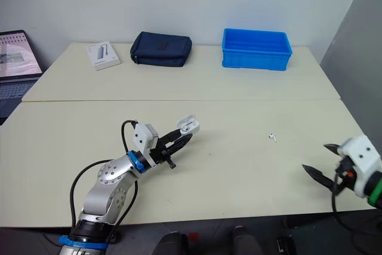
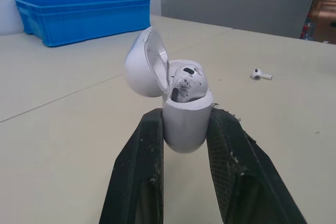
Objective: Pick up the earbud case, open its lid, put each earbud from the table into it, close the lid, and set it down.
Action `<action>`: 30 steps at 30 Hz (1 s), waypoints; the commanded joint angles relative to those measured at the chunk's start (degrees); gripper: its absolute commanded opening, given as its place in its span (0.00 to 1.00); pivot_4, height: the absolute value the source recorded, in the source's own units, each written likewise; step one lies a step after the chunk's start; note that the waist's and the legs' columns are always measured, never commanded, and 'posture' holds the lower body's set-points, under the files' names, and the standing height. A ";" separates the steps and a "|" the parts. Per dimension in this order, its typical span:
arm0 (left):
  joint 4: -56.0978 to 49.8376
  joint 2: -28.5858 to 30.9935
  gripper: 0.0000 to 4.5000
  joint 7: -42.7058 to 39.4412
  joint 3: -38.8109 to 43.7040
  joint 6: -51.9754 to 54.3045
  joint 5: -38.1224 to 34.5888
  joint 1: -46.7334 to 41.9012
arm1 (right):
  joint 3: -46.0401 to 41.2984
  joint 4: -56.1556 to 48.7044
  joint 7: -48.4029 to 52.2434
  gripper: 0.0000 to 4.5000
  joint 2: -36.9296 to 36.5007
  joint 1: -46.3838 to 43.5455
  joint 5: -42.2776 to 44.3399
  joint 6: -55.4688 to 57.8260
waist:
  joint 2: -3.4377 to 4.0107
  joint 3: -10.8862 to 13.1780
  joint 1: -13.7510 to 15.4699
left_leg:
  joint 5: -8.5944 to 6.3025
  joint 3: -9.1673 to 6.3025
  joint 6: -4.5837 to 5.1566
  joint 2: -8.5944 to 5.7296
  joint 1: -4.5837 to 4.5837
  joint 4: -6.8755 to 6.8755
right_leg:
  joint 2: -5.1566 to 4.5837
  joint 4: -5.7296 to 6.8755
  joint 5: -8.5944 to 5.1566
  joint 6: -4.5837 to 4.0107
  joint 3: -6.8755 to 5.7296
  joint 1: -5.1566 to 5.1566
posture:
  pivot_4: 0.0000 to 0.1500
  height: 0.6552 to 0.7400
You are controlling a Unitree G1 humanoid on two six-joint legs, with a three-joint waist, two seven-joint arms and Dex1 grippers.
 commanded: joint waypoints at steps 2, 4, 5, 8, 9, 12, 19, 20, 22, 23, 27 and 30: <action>-1.23 -0.27 0.18 -0.20 0.10 -1.39 0.09 -0.68 | 10.84 7.72 -7.29 1.00 5.02 -11.96 -4.63 -0.75 | 0.01 0.00 -0.07 | 0.00 0.02 0.00 0.00 0.00 0.00 | 0.01 -0.02 0.02 0.02 0.03 0.00 | 1.00 0.86; -1.30 -0.50 0.18 -0.20 -0.21 -1.49 0.20 -0.57 | 15.29 14.31 -9.40 1.00 7.82 -18.22 -7.59 -3.09 | 0.01 0.00 -0.18 | 0.00 0.05 0.00 -0.01 -0.01 0.01 | 0.00 -0.03 0.03 0.04 0.06 -0.02 | 1.00 0.86; -1.41 -0.59 0.18 -0.21 -0.37 -1.54 0.25 -0.48 | 16.66 18.09 -9.95 1.00 9.14 -20.93 -8.62 -4.58 | 0.03 0.00 -0.10 | 0.00 0.06 0.01 -0.02 -0.02 0.00 | 0.01 -0.03 0.04 0.05 0.07 -0.03 | 1.00 0.86; -1.58 -0.68 0.18 -0.09 -0.62 -1.65 0.34 -0.32 | 19.19 26.58 -11.27 1.00 10.98 -25.90 -11.57 -8.13 | 0.04 0.00 0.18 | 0.00 0.05 0.01 -0.01 -0.07 -0.04 | 0.01 -0.03 0.04 0.06 0.04 -0.07 | 1.00 0.86; -1.68 -0.71 0.18 -0.01 -0.68 -1.67 0.38 -0.24 | 19.46 28.79 -11.64 1.00 11.59 -27.17 -11.90 -9.13 | 0.04 0.01 0.30 | 0.00 0.04 0.01 0.00 -0.08 -0.04 | 0.01 -0.03 0.03 0.06 0.01 -0.06 | 1.00 0.86; -1.93 -0.69 0.18 0.18 -0.73 -1.60 0.45 -0.01 | 20.51 33.42 -11.51 1.00 12.97 -29.72 -12.42 -10.68 | 0.04 0.00 0.36 | 0.00 0.09 0.01 0.00 -0.13 -0.05 | -0.01 -0.08 0.03 0.07 0.02 -0.07 | 1.00 0.86; -2.70 -0.56 0.18 0.41 -0.57 -1.23 0.52 0.51 | 23.06 36.61 -10.00 0.86 14.89 -30.22 -13.11 -10.45 | 0.08 -0.02 0.10 | 0.00 0.09 0.01 0.02 -0.05 -0.04 | 0.01 0.00 0.02 0.09 0.04 -0.05 | 1.00 0.86; -2.71 -0.52 0.18 0.42 -0.50 -1.18 0.50 0.46 | 23.33 36.34 -9.71 0.79 14.99 -30.06 -13.02 -10.12 | 0.08 -0.02 0.09 | 0.00 0.09 0.01 0.03 -0.05 -0.03 | 0.01 0.01 0.02 0.09 0.04 -0.05 | 1.00 0.86; -2.72 -0.54 0.18 0.48 -0.55 -1.25 0.60 0.55 | 23.33 36.18 -9.84 0.62 15.41 -29.86 -12.69 -8.82 | 0.08 -0.02 0.08 | 0.01 0.09 0.01 0.02 -0.03 0.00 | 0.01 0.02 0.04 0.09 0.04 -0.03 | 1.00 0.86; -2.73 -0.54 0.18 0.49 -0.58 -1.28 0.64 0.57 | 23.08 36.19 -10.05 0.55 15.76 -29.88 -12.37 -8.09 | 0.08 -0.02 0.08 | 0.01 0.09 0.01 0.02 -0.03 0.01 | 0.01 0.02 0.05 0.10 0.05 -0.02 | 1.00 0.86; -2.96 -0.54 0.18 0.58 -0.59 -1.12 0.65 0.51 | 22.91 35.65 -9.68 0.22 16.05 -29.81 -11.34 -4.77 | 0.07 -0.03 0.08 | 0.02 0.09 0.02 0.02 0.00 0.04 | 0.00 0.02 0.08 0.11 0.06 0.01 | 1.00 0.86; -3.41 -0.47 0.18 0.66 -0.61 -0.81 0.59 0.57 | 22.69 33.52 -8.90 0.09 15.90 -29.72 -9.67 -2.38 | 0.07 -0.03 0.09 | 0.03 0.09 0.04 0.02 0.01 0.05 | 0.00 0.02 0.10 0.11 0.06 0.03 | 1.00 0.86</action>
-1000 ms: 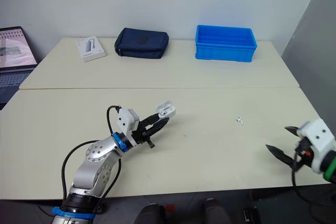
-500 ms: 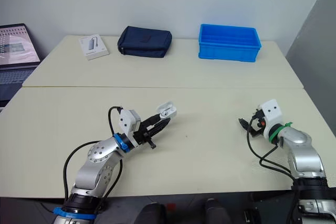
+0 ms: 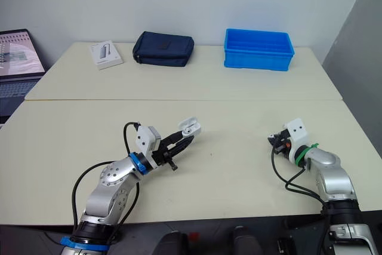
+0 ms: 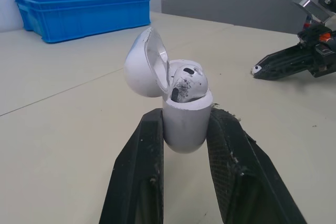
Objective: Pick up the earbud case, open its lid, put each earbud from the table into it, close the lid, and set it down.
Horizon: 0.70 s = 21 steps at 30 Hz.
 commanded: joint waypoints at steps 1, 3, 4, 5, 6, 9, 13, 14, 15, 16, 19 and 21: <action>-3.49 -0.03 0.18 0.24 0.21 -0.20 -0.43 0.00 | -0.05 -3.16 1.62 0.09 -0.92 0.56 1.59 3.45 | 0.00 0.00 0.00 | 0.00 0.00 0.00 0.00 0.00 0.00 | 0.00 0.00 0.00 0.00 0.00 0.00 | 1.00 0.86; -4.14 0.10 0.18 0.37 0.26 0.26 -0.48 0.20 | 1.06 -6.84 4.57 0.09 -2.85 1.49 2.22 4.34 | 0.00 0.00 0.00 | 0.00 0.00 0.00 0.00 -0.02 -0.03 | 0.00 0.00 0.00 0.00 0.00 -0.03 | 1.00 0.86; -4.60 0.20 0.18 0.49 0.30 0.57 -0.49 0.43 | 2.18 -9.69 7.36 0.09 -4.86 2.30 2.43 4.36 | 0.02 0.01 0.02 | 0.00 -0.01 0.00 0.01 -0.02 -0.05 | 0.01 -0.01 -0.01 0.00 -0.01 -0.04 | 1.00 0.86; -5.19 0.33 0.18 0.61 0.36 0.95 -0.50 0.77 | 3.33 -12.66 10.56 0.09 -7.23 3.21 2.78 4.07 | 0.04 0.01 0.08 | 0.00 -0.01 0.00 0.01 -0.07 -0.07 | 0.00 -0.02 -0.01 0.01 -0.02 -0.08 | 1.00 0.86; -5.74 0.48 0.18 0.70 0.43 1.27 -0.50 1.23 | 4.57 -15.49 14.36 0.09 -10.23 4.17 2.96 3.17 | 0.05 0.02 0.04 | 0.00 -0.01 0.00 0.01 -0.08 -0.09 | 0.00 -0.04 -0.03 0.01 -0.03 -0.08 | 1.00 0.86; -7.52 0.86 0.18 1.29 0.75 2.19 -0.50 2.87 | 6.72 -20.58 24.58 0.09 -18.94 6.41 3.22 -0.40 | 0.09 0.04 0.04 | -0.01 0.00 0.01 0.01 -0.09 -0.10 | 0.00 -0.08 -0.05 0.03 -0.01 -0.10 | 1.00 0.86; -9.11 0.76 0.18 2.06 0.69 2.97 -0.50 4.69 | 9.27 -18.47 35.31 0.09 -27.94 7.72 0.14 -10.71 | 0.08 0.04 0.02 | -0.01 0.00 0.01 0.01 -0.04 -0.06 | -0.01 -0.08 -0.03 0.02 -0.03 -0.06 | 1.00 0.86; -9.45 0.67 0.18 2.18 0.60 3.10 -0.45 5.07 | 10.05 -16.97 37.43 0.09 -29.51 7.69 -1.07 -13.81 | 0.08 0.04 0.01 | 0.00 -0.01 0.01 0.01 -0.03 -0.03 | -0.01 -0.06 -0.03 0.00 -0.03 -0.06 | 1.00 0.86; -9.81 0.56 0.18 2.33 0.48 3.22 -0.39 5.42 | 10.78 -15.39 39.29 0.09 -30.80 7.54 -2.11 -16.77 | 0.07 0.04 0.00 | 0.00 0.01 0.01 0.00 0.02 -0.02 | -0.01 -0.05 -0.01 -0.01 -0.02 -0.04 | 1.00 0.86; -10.09 0.44 0.18 2.50 0.36 3.30 -0.35 5.72 | 11.74 -13.55 41.36 0.09 -31.94 7.16 -3.31 -20.45 | 0.07 0.04 0.00 | 0.00 0.01 0.01 0.00 0.05 -0.01 | -0.01 -0.05 -0.01 -0.03 -0.02 -0.02 | 1.00 0.86; -10.93 0.16 0.18 3.01 -0.03 3.52 -0.34 6.57 | 14.19 -8.32 45.49 0.09 -33.57 5.77 -6.66 -29.72 | 0.07 0.04 -0.03 | 0.00 0.04 0.02 0.00 0.07 -0.02 | -0.01 -0.05 0.00 -0.03 0.02 -0.02 | 1.00 0.86; -11.44 0.07 0.18 3.21 -0.15 3.71 -0.33 7.08 | 15.14 -5.89 47.16 0.09 -33.82 5.15 -8.00 -34.04 | 0.08 0.04 -0.04 | 0.00 0.05 0.02 0.00 0.07 -0.03 | -0.01 -0.05 0.00 -0.03 0.03 -0.03 | 1.00 0.86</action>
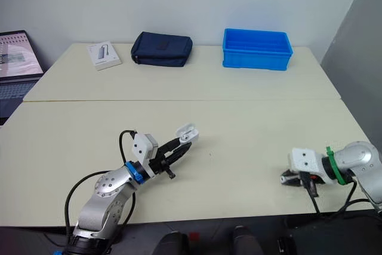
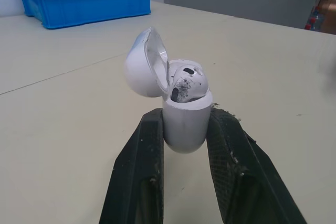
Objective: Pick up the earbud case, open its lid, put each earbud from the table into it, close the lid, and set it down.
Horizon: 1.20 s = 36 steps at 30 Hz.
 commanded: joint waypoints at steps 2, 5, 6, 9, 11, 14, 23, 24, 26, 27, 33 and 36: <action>-3.46 -0.35 0.18 0.75 -0.31 -0.09 -0.38 0.90 | 0.97 3.83 4.05 0.09 -1.21 -1.83 -2.49 -9.47 | 0.00 0.00 -0.02 | 0.00 0.00 0.00 0.01 0.00 -0.01 | 0.01 0.00 0.00 0.00 -0.01 -0.01 | 1.00 0.86; -4.00 -0.27 0.18 1.01 -0.40 0.03 -0.43 1.44 | 1.32 4.31 5.20 0.09 -0.64 -2.46 -2.45 -10.47 | 0.00 0.00 -0.01 | 0.00 -0.01 0.00 0.01 0.00 -0.01 | 0.01 0.01 0.00 0.00 -0.01 0.00 | 1.00 0.86; -4.03 -0.21 0.18 1.07 -0.38 0.09 -0.49 1.46 | 1.56 4.32 5.51 0.09 -0.29 -2.55 -2.29 -9.93 | 0.00 0.00 0.00 | 0.00 -0.01 0.00 0.00 0.00 -0.01 | 0.00 0.01 0.00 0.00 -0.01 0.00 | 1.00 0.86; -3.97 -0.02 0.18 1.18 -0.25 0.23 -0.58 1.35 | 2.41 4.61 6.15 0.09 -0.05 -2.61 -2.67 -9.10 | 0.00 0.00 0.03 | 0.00 -0.01 0.00 0.00 0.02 0.01 | 0.00 0.01 0.00 0.00 -0.01 0.02 | 1.00 0.86; -3.90 0.07 0.18 1.19 -0.19 0.33 -0.59 1.18 | 2.45 4.78 5.50 0.09 0.63 -2.82 -2.69 -8.23 | 0.00 0.00 0.03 | 0.00 -0.01 0.00 0.00 0.10 0.01 | 0.00 0.01 0.00 0.00 -0.01 0.11 | 1.00 0.86; -3.82 0.06 0.18 1.22 -0.21 0.48 -0.59 0.89 | 2.41 4.94 4.42 0.32 1.53 -3.24 -3.24 -7.99 | 0.00 0.00 0.00 | 0.00 -0.01 0.00 0.01 0.34 -0.02 | 0.00 0.00 -0.02 -0.03 -0.01 0.33 | 1.00 0.86; -3.61 -0.13 0.18 1.11 -0.63 0.93 -0.47 0.20 | 0.34 3.13 3.26 0.97 1.72 -3.80 -2.23 -8.93 | -0.01 0.00 0.02 | 0.00 0.00 -0.01 0.01 0.73 -0.04 | -0.02 0.02 -0.22 -0.36 -0.01 0.72 | 1.00 0.86; -3.53 -0.14 0.18 1.07 -0.63 1.00 -0.44 0.12 | -0.58 1.24 2.98 0.97 1.11 -3.55 -1.53 -7.50 | 0.00 0.01 0.02 | 0.00 0.00 -0.01 0.01 0.73 -0.04 | -0.02 0.02 -0.15 -0.24 -0.01 0.72 | 1.00 0.86; -3.46 -0.12 0.18 0.98 -0.61 1.07 -0.42 0.10 | -2.26 -2.96 2.29 0.97 -0.32 -2.66 -0.53 -3.63 | 0.01 0.01 0.04 | 0.00 -0.01 -0.01 0.01 0.73 -0.07 | -0.02 0.02 -0.14 -0.20 -0.02 0.71 | 1.00 0.86; -3.40 -0.10 0.18 0.95 -0.59 1.06 -0.41 0.11 | -3.11 -5.71 1.81 0.97 -1.33 -2.03 -0.29 -0.50 | 0.02 0.02 0.05 | 0.00 -0.02 -0.01 0.01 0.72 -0.09 | -0.02 0.02 -0.13 -0.19 -0.04 0.71 | 1.00 0.86; -3.54 -0.17 0.18 1.09 -0.69 1.19 -0.39 0.62 | -4.62 -23.79 -3.81 0.97 -9.02 1.70 -7.17 25.85 | 0.03 0.02 0.07 | -0.01 -0.02 -0.02 0.02 0.73 -0.10 | -0.05 0.02 -0.20 -0.30 -0.05 0.69 | 1.00 0.86; -3.95 -0.36 0.18 1.18 -1.09 1.46 -0.40 1.01 | -2.46 -29.49 -4.34 0.97 -10.71 3.06 -8.39 32.67 | 0.03 0.02 0.07 | -0.01 -0.02 -0.02 0.02 0.73 -0.10 | -0.07 0.02 -0.34 -0.53 -0.05 0.68 | 1.00 0.86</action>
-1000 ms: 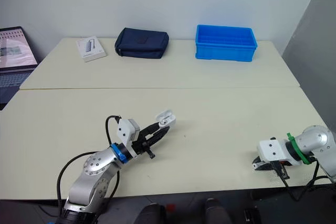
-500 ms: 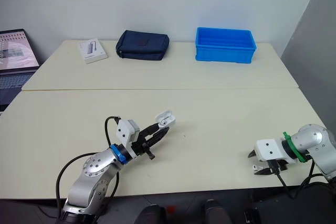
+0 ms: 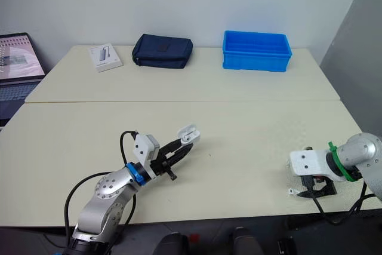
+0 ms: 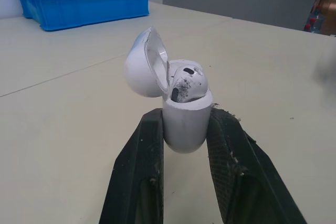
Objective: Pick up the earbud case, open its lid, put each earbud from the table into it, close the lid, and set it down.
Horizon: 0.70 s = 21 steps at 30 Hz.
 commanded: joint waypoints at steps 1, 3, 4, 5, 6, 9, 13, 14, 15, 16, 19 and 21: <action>-2.24 -0.36 0.18 0.12 -0.54 -0.15 -0.44 0.28 | 1.82 -6.07 -1.50 0.97 -0.82 0.32 -2.11 7.33 | 0.00 0.00 -0.03 | 0.00 0.01 0.00 0.00 0.00 0.00 | 0.00 -0.01 0.00 0.00 0.01 0.00 | 1.00 0.86; -2.36 -0.44 0.18 0.16 -0.83 -0.05 -0.40 0.31 | 4.75 -6.21 -3.45 0.97 0.71 -0.84 -4.54 8.79 | -0.02 0.00 -0.06 | 0.00 0.02 0.00 -0.01 0.00 0.01 | -0.01 -0.02 0.00 0.00 0.01 0.00 | 1.00 0.86; -2.41 -0.44 0.18 0.14 -0.95 -0.05 -0.39 0.32 | 5.94 -6.11 -3.84 0.97 1.09 -1.31 -5.50 8.96 | -0.02 0.00 -0.05 | 0.00 0.02 0.00 -0.01 0.00 0.02 | -0.01 -0.02 0.00 -0.01 0.01 0.00 | 1.00 0.86; -2.43 -0.42 0.18 0.16 -1.03 -0.06 -0.41 0.33 | 7.23 -5.76 -4.42 0.97 2.17 -2.18 -6.23 9.80 | -0.02 0.00 -0.06 | 0.00 0.02 0.00 -0.02 -0.01 0.03 | -0.02 -0.02 -0.01 -0.01 0.01 -0.01 | 1.00 0.86; -2.50 -0.38 0.18 0.17 -1.09 -0.06 -0.43 0.39 | 8.31 -5.34 -4.66 0.97 2.86 -2.81 -6.84 10.10 | -0.02 0.00 -0.07 | 0.00 0.04 0.00 -0.03 -0.01 0.02 | -0.04 -0.02 -0.01 -0.01 0.02 -0.01 | 1.00 0.86; -2.48 -0.25 0.18 0.15 -1.05 -0.04 -0.50 0.40 | 10.50 -3.21 -4.52 0.97 3.54 -4.12 -8.12 9.48 | -0.02 0.00 -0.08 | 0.00 0.05 0.00 -0.03 -0.02 0.02 | -0.03 -0.03 -0.01 -0.01 0.02 -0.05 | 1.00 0.86; -2.15 -0.25 0.18 0.22 -0.97 -0.23 -0.38 0.41 | 11.50 -0.67 -3.79 0.97 3.67 -4.83 -8.50 7.95 | -0.02 0.00 -0.07 | 0.00 0.05 0.00 -0.02 -0.04 0.00 | -0.03 -0.04 -0.03 -0.01 0.01 -0.05 | 1.00 0.86; -2.14 -0.31 0.18 0.29 -1.00 -0.23 -0.35 0.43 | 11.74 -0.16 -3.73 0.97 3.82 -4.99 -8.56 7.73 | -0.03 0.01 -0.07 | 0.00 0.06 0.00 -0.03 -0.04 0.00 | -0.04 -0.05 -0.02 -0.01 0.01 -0.05 | 1.00 0.86; -2.16 -0.37 0.18 0.36 -1.03 -0.24 -0.33 0.44 | 12.00 0.29 -3.61 0.97 3.88 -5.06 -8.61 7.41 | -0.03 0.01 -0.07 | 0.00 0.05 0.00 -0.03 -0.04 0.01 | -0.04 -0.05 -0.03 -0.01 0.01 -0.04 | 1.00 0.86; -2.18 -0.40 0.18 0.40 -1.04 -0.26 -0.32 0.48 | 12.19 0.57 -3.53 0.97 3.94 -5.09 -8.61 7.26 | -0.04 0.00 -0.07 | 0.00 0.05 0.00 -0.02 -0.04 0.01 | -0.04 -0.05 -0.02 -0.01 0.01 -0.04 | 1.00 0.86; -2.23 -0.43 0.18 0.47 -1.07 -0.36 -0.32 0.69 | 12.60 0.94 -3.43 0.83 4.28 -5.13 -8.51 7.27 | -0.10 -0.01 -0.07 | 0.00 0.05 0.00 -0.03 -0.03 0.03 | -0.04 -0.06 -0.02 -0.01 0.00 -0.02 | 1.00 0.86; -2.25 -0.44 0.18 0.53 -1.08 -0.39 -0.31 0.76 | 12.80 0.91 -3.34 0.69 4.57 -5.07 -8.60 7.31 | -0.14 -0.02 -0.12 | 0.00 0.05 0.00 -0.03 -0.02 0.04 | -0.04 -0.06 -0.02 0.00 0.01 -0.02 | 1.00 0.86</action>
